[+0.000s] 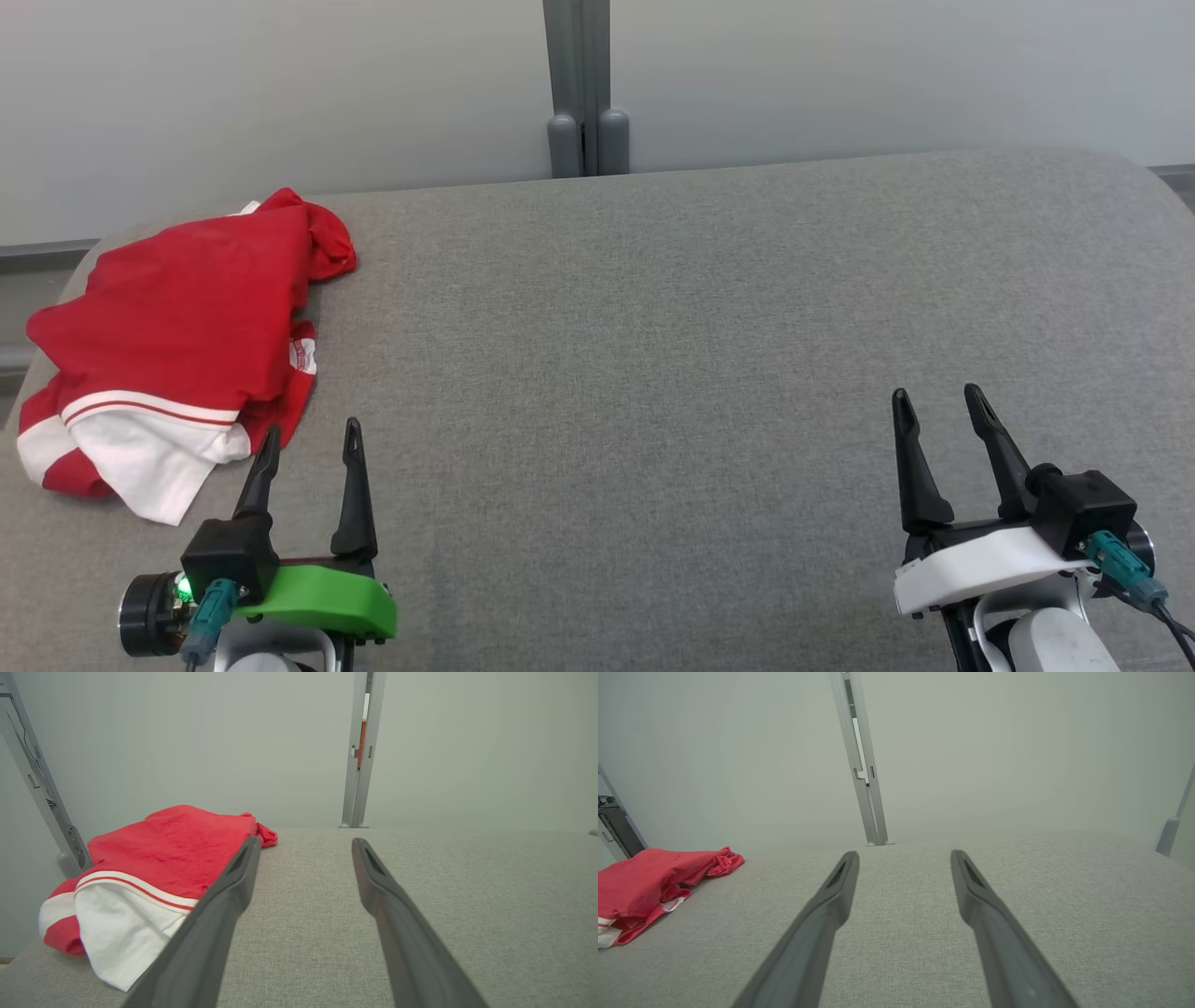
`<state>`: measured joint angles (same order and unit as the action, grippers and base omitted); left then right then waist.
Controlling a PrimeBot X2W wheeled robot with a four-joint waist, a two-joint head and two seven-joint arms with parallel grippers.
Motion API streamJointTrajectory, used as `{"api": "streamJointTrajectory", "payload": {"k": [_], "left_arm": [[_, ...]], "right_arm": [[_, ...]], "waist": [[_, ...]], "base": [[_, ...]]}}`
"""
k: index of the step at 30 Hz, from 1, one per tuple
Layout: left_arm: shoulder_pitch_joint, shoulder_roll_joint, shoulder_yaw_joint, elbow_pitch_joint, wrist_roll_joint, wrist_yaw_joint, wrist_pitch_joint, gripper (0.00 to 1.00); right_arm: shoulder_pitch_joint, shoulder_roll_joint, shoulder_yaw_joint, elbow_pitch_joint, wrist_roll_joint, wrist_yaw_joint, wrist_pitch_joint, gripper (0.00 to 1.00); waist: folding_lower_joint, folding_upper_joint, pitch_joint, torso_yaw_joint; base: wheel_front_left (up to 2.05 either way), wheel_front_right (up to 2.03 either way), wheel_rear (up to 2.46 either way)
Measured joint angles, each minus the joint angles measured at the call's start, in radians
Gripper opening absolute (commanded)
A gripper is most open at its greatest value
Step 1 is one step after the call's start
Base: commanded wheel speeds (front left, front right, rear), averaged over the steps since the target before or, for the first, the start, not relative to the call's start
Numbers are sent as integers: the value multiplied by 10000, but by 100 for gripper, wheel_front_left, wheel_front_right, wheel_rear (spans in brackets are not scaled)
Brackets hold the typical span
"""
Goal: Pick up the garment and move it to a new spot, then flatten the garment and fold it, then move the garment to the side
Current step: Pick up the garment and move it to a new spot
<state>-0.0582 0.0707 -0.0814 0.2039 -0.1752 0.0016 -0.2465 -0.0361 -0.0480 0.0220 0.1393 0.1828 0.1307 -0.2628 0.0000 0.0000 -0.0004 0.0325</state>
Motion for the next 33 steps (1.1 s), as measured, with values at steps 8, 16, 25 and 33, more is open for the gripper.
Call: {"api": "streamJointTrajectory", "payload": {"k": [8,16,25,33], "left_arm": [[-12,130,98,15,-88,102,-12,100],[-16,236,146,-25,-104,207,-29,100],[-16,288,182,-44,-169,314,-98,100],[-15,328,230,-107,-190,370,-115,100]], "right_arm": [[4,-2,46,0,8,0,0,100],[16,-2,102,-6,27,0,0,100],[20,-2,113,-23,38,0,0,100],[2,0,134,17,67,0,0,100]], "waist": [[0,0,39,414],[0,0,114,1076],[0,0,234,1974],[0,0,322,2798]], "base": [[0,0,0],[0,0,0],[0,0,0],[0,0,0]]}}
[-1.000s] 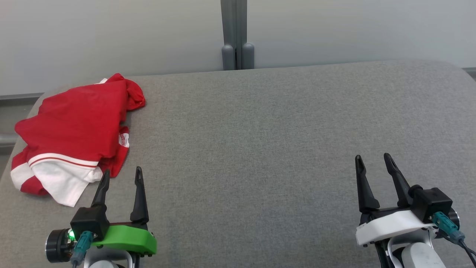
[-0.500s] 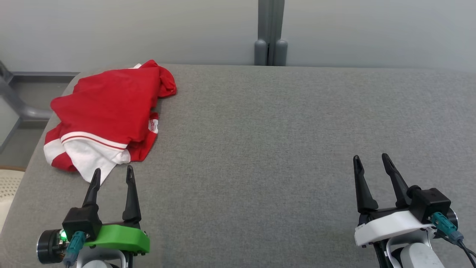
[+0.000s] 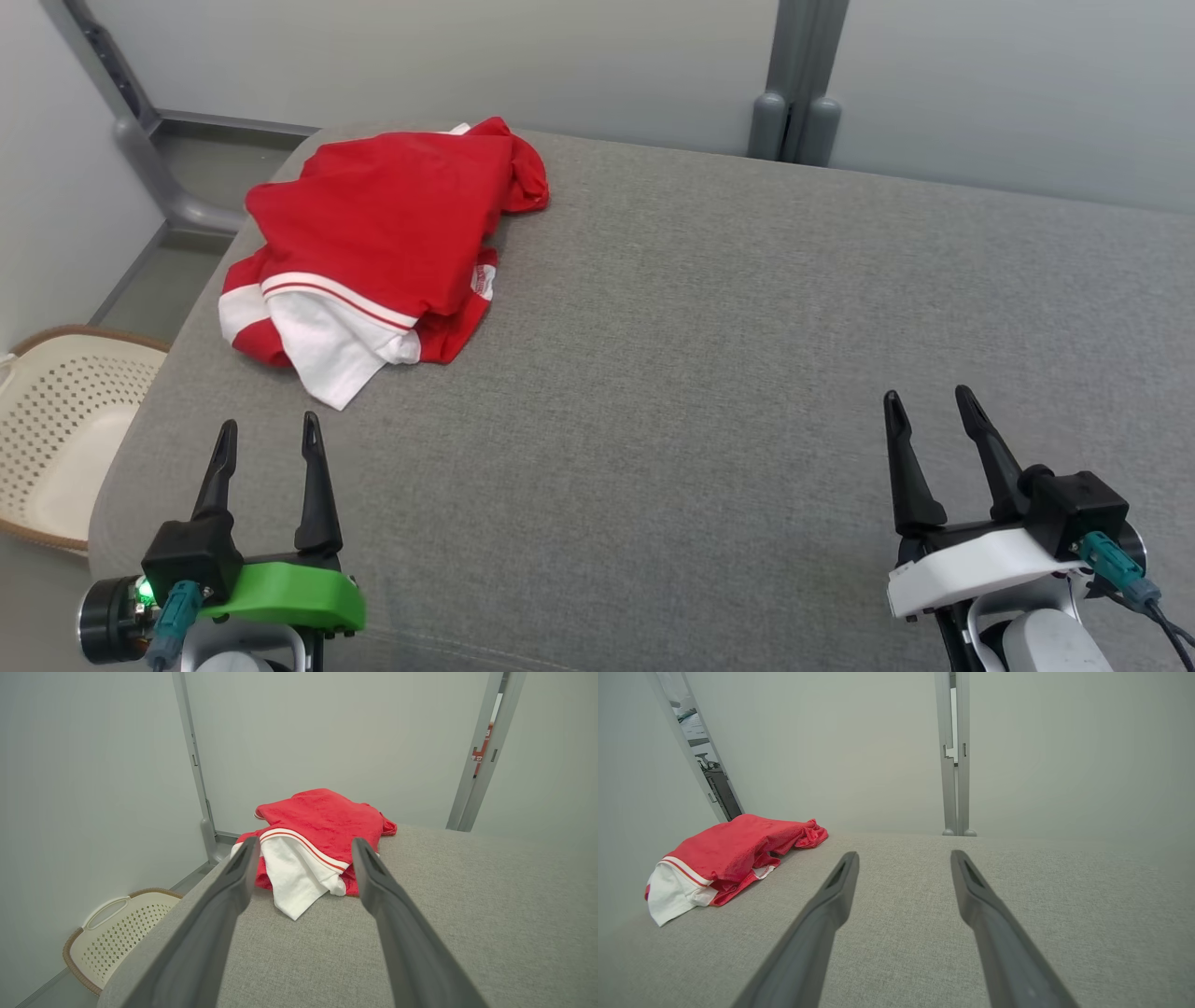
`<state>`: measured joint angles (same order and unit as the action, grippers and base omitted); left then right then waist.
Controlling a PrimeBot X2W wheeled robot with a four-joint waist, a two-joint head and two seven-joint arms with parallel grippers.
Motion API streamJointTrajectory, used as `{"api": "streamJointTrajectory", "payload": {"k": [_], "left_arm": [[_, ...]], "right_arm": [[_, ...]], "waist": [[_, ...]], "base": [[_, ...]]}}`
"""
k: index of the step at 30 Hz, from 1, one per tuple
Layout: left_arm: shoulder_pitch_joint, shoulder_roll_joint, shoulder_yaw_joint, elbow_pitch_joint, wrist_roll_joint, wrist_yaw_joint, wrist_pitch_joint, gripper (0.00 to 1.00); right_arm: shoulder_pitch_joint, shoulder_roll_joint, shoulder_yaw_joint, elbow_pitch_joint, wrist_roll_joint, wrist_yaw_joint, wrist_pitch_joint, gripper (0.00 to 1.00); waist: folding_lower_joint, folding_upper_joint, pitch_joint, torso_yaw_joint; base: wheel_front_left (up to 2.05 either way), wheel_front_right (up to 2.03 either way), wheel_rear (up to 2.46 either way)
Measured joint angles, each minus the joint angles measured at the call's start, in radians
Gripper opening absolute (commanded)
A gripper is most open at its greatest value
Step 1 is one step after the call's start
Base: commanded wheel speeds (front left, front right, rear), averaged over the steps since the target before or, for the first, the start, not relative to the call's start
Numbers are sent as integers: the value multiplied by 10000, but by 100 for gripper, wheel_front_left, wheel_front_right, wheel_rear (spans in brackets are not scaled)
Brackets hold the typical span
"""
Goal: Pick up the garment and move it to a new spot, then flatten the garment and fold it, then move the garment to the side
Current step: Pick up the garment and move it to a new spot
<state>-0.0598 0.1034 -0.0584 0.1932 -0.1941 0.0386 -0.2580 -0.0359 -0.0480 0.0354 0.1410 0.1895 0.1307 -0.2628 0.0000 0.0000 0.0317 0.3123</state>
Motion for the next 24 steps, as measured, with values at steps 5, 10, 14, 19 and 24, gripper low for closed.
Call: {"api": "streamJointTrajectory", "payload": {"k": [5,10,14,19,24], "left_arm": [[8,42,35,-33,-2,17,-29,100],[17,59,77,-63,-17,48,-31,100],[30,75,113,-86,-21,54,-42,100],[72,105,190,-119,-54,65,-44,100],[94,109,215,-148,-63,90,-44,100]], "right_arm": [[-3,0,40,25,15,0,0,100],[-1,0,56,25,27,0,0,100],[-1,0,82,46,63,0,0,100],[-1,2,155,67,104,0,0,100],[-4,0,190,138,105,0,0,100]], "waist": [[0,0,23,470],[0,0,21,851],[0,0,2,1121],[0,0,-27,1316],[0,0,-33,1327]], "base": [[0,0,0],[0,0,0],[0,0,0],[0,0,0],[0,0,0]]}}
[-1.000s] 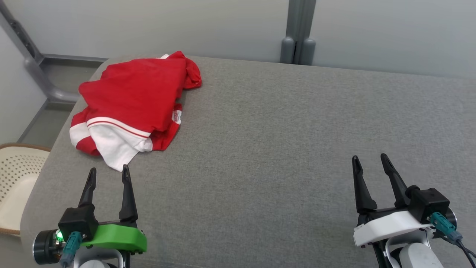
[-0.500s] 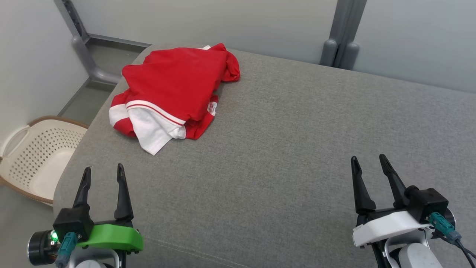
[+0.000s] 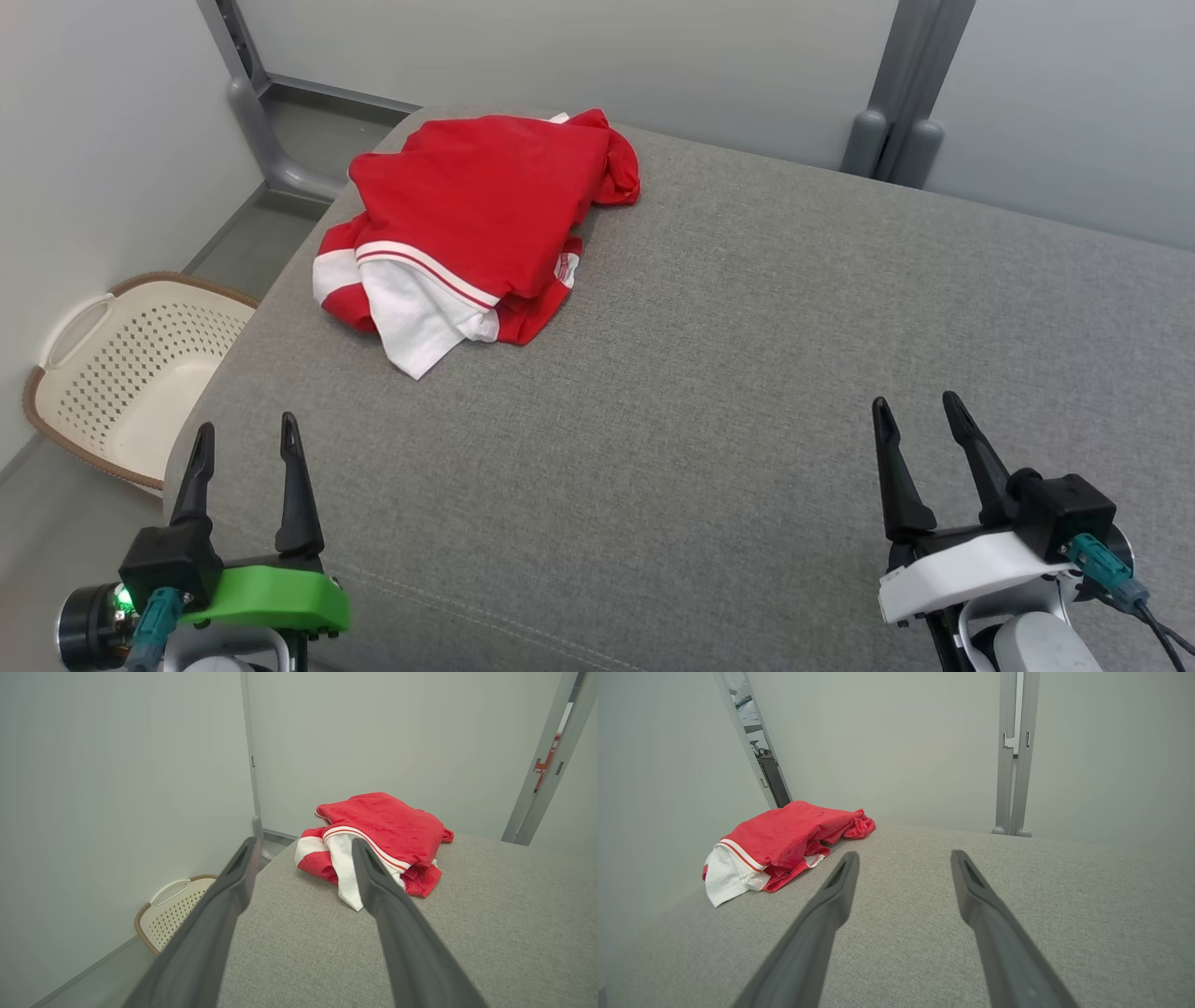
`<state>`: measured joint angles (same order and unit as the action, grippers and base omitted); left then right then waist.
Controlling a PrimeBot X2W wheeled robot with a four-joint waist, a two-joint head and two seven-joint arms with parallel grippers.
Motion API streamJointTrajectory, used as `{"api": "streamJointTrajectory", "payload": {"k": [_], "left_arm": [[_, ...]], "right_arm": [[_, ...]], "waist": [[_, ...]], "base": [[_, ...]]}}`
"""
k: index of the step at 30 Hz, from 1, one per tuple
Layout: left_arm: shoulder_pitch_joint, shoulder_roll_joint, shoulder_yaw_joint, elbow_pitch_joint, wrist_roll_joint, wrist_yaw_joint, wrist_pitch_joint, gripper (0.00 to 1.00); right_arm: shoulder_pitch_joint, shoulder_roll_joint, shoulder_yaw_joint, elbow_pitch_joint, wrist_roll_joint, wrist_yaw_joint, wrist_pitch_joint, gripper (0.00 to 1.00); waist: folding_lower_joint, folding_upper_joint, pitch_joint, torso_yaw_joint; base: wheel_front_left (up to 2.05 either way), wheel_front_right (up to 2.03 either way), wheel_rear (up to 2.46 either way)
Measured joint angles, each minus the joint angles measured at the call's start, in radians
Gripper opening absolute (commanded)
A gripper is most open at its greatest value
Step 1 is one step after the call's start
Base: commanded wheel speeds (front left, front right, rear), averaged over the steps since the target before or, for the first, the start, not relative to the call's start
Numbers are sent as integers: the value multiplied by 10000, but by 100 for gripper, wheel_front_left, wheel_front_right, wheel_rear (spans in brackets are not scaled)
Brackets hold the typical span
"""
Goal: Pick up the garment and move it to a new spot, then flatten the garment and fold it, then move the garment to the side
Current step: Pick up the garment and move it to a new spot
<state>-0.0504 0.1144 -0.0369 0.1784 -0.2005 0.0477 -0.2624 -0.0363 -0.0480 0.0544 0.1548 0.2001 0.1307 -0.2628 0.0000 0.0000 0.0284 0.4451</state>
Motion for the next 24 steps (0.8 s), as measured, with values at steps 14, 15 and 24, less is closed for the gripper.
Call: {"api": "streamJointTrajectory", "payload": {"k": [14,15,24], "left_arm": [[-863,50,71,-242,-56,-113,-15,100],[-1071,79,79,-284,-56,-127,-15,100],[-3299,627,564,-274,-217,-307,-17,100]], "right_arm": [[-366,2,-27,-29,-370,0,19,100],[-445,0,-56,-65,-443,0,59,100],[-1024,-284,-232,-627,-742,2,332,100]], "waist": [[0,0,461,-577],[0,0,557,-647],[0,0,1599,-1466]], "base": [[0,0,0],[0,0,0],[0,0,0]]}}
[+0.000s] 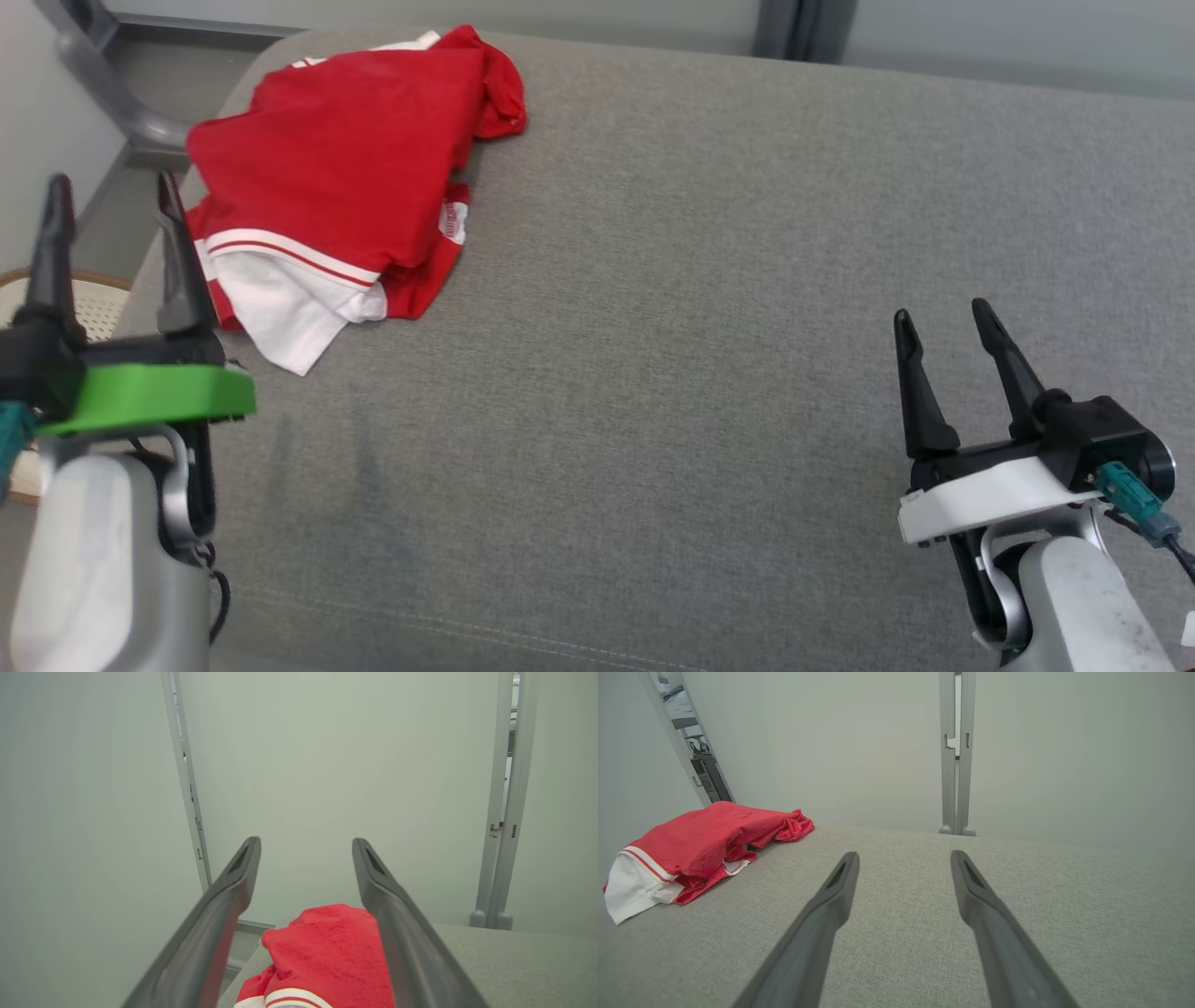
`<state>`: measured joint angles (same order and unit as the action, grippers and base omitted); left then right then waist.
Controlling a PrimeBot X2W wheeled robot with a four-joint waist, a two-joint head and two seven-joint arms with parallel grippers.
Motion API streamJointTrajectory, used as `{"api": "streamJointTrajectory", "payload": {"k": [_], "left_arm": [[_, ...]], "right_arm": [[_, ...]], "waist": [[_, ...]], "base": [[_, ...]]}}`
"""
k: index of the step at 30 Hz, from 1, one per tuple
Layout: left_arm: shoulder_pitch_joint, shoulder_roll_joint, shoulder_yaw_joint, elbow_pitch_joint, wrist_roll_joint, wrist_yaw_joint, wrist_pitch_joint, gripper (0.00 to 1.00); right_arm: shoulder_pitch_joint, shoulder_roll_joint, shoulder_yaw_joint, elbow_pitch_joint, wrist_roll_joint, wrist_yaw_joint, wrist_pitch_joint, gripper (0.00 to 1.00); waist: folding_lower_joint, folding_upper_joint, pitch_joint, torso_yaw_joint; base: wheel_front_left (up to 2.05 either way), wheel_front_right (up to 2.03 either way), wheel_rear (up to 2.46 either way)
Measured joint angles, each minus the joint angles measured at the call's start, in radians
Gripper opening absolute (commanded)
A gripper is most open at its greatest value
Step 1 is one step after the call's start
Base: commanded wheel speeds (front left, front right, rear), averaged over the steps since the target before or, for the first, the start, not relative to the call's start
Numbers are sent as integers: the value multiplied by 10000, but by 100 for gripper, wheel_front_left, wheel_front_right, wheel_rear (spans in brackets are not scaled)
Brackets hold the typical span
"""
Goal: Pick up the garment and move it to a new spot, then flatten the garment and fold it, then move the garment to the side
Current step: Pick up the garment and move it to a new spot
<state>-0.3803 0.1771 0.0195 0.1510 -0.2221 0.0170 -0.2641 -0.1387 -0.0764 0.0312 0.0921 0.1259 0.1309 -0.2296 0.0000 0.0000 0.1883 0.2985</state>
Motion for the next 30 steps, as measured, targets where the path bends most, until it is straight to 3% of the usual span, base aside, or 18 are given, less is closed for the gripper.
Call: {"api": "streamJointTrajectory", "payload": {"k": [13,22,30], "left_arm": [[-3442,1287,568,694,-372,-343,798,100],[-4700,1751,656,2592,-750,-646,1218,100],[-5349,2134,385,4826,-869,-995,1877,100]], "right_arm": [[-773,-470,-767,-882,-67,2,79,100],[-928,-512,-1160,-1218,-144,2,35,100],[-1034,-662,-1580,-1436,-134,2,23,100]], "waist": [[1,0,2110,-1416],[1,0,3215,-2479],[1,0,3914,-2955]], "base": [[0,0,0],[0,0,0],[0,0,0]]}}
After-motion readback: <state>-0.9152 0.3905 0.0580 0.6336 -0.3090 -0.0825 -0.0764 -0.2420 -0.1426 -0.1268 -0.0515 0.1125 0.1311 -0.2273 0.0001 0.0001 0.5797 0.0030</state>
